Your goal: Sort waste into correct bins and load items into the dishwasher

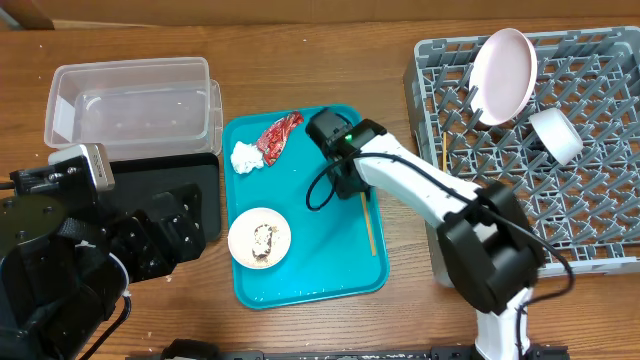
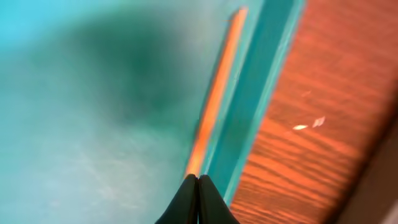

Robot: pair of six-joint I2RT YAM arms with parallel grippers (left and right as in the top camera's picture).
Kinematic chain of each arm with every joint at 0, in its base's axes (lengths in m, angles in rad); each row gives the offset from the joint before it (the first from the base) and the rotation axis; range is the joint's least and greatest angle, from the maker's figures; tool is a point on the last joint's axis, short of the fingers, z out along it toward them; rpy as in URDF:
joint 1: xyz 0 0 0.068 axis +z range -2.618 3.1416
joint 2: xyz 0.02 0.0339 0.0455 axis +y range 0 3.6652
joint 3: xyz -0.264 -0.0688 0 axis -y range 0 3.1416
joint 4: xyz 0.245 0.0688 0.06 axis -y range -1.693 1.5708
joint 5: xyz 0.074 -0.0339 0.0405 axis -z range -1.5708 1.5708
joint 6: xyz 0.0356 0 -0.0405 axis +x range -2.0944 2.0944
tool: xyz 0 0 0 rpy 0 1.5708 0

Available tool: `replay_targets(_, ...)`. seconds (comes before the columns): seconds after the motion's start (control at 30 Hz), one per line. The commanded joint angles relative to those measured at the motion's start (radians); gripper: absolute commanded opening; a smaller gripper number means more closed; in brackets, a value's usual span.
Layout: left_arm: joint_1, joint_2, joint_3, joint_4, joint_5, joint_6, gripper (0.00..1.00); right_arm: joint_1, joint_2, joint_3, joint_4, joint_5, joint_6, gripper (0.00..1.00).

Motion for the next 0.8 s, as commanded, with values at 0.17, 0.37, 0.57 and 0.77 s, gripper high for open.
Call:
replay_targets(0.17,0.001,0.003,0.007,0.005,0.001,0.008,1.0,-0.021,-0.106,0.03,0.025,0.008,0.008,0.05)
replay_targets(0.37,0.001,0.003,0.007,0.005,0.001,0.008,1.0,-0.021,-0.045,-0.013,0.026,-0.132,-0.059,0.45)
replay_targets(0.57,0.001,0.003,0.007,0.005,0.001,0.008,1.0,-0.042,0.024,-0.083,0.072,-0.091,-0.054,0.53)
replay_targets(0.77,0.001,0.003,0.007,0.005,0.001,0.008,1.0,-0.068,0.048,-0.1,0.082,-0.187,-0.055,0.19)
